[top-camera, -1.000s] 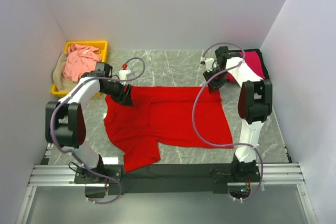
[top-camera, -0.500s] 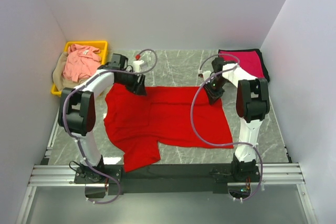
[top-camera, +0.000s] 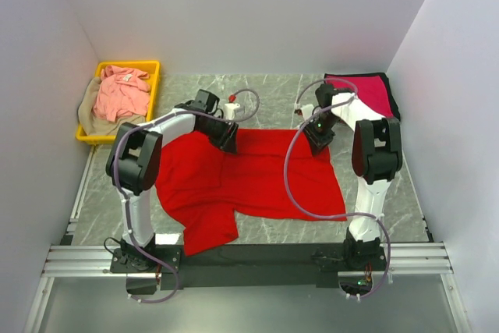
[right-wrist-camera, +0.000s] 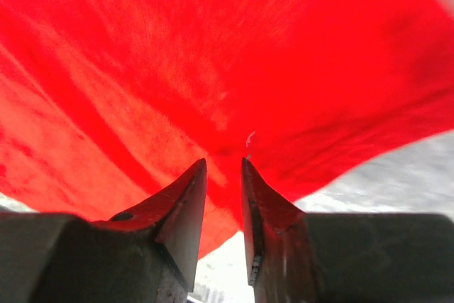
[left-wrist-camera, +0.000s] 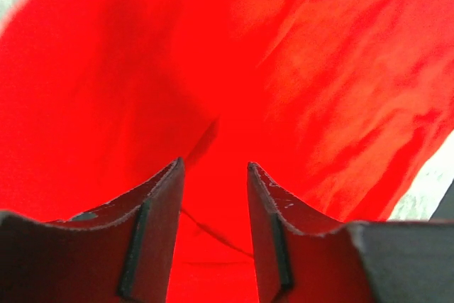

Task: Fold and stack the t-shirts
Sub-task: Fold the tshirt

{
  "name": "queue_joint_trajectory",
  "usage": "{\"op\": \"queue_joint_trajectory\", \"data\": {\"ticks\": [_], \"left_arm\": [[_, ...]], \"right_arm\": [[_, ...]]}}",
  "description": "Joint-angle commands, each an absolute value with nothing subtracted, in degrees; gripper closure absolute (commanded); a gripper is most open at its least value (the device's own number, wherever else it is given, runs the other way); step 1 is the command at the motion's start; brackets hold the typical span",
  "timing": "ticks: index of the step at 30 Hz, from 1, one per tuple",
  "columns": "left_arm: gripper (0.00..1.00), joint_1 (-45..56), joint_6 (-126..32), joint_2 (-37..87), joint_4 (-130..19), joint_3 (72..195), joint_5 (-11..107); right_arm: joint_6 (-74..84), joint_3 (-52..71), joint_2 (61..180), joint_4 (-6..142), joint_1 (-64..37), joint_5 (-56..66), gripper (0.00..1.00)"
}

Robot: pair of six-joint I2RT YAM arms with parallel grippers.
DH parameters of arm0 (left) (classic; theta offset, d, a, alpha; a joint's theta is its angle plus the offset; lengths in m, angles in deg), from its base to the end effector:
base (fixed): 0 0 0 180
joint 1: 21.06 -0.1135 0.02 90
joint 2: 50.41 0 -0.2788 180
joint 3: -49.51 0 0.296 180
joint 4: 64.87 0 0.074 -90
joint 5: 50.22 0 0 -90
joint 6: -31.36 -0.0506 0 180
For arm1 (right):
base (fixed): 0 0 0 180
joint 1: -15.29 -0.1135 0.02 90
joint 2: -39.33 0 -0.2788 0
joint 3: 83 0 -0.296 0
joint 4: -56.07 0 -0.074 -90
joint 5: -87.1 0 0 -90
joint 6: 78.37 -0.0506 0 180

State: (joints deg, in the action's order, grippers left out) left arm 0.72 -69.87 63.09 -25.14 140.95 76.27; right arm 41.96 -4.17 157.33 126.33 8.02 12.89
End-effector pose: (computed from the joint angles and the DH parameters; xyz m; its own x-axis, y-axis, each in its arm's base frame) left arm 0.4157 -0.1985 0.1569 -0.6937 0.4458 -0.5657 0.7080 0.5663 -0.4220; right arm 0.4352 0.0694 0.1514 -0.7867 -0.5902 -0.1811 -0.6172 0.7586 0.2089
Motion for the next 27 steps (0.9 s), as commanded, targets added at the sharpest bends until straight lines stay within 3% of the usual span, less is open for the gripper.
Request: {"op": "queue_joint_trajectory", "data": {"ticks": [1,6,13,19,27], "left_arm": [[0.54,-0.7,-69.5,63.2,-22.5,140.9,74.8],[0.47,-6.0,-68.0,54.0,-22.3,136.8,78.6],[0.51,-12.6,-70.2,46.6,-14.5,132.4,71.5],[0.56,-19.1,-69.0,49.6,-14.1,128.8,65.6],[0.57,-19.7,-67.3,59.4,-14.8,135.4,60.4]], "right_arm": [[39.3,-10.1,153.9,125.5,7.8,14.0,0.66],[34.7,-13.3,156.5,124.9,6.9,11.7,0.70],[33.3,-12.6,158.5,123.8,3.9,2.0,0.79],[32.5,-13.0,162.5,123.3,1.8,-3.7,0.85],[32.3,-22.7,172.6,126.0,1.5,-10.1,0.86]]}}
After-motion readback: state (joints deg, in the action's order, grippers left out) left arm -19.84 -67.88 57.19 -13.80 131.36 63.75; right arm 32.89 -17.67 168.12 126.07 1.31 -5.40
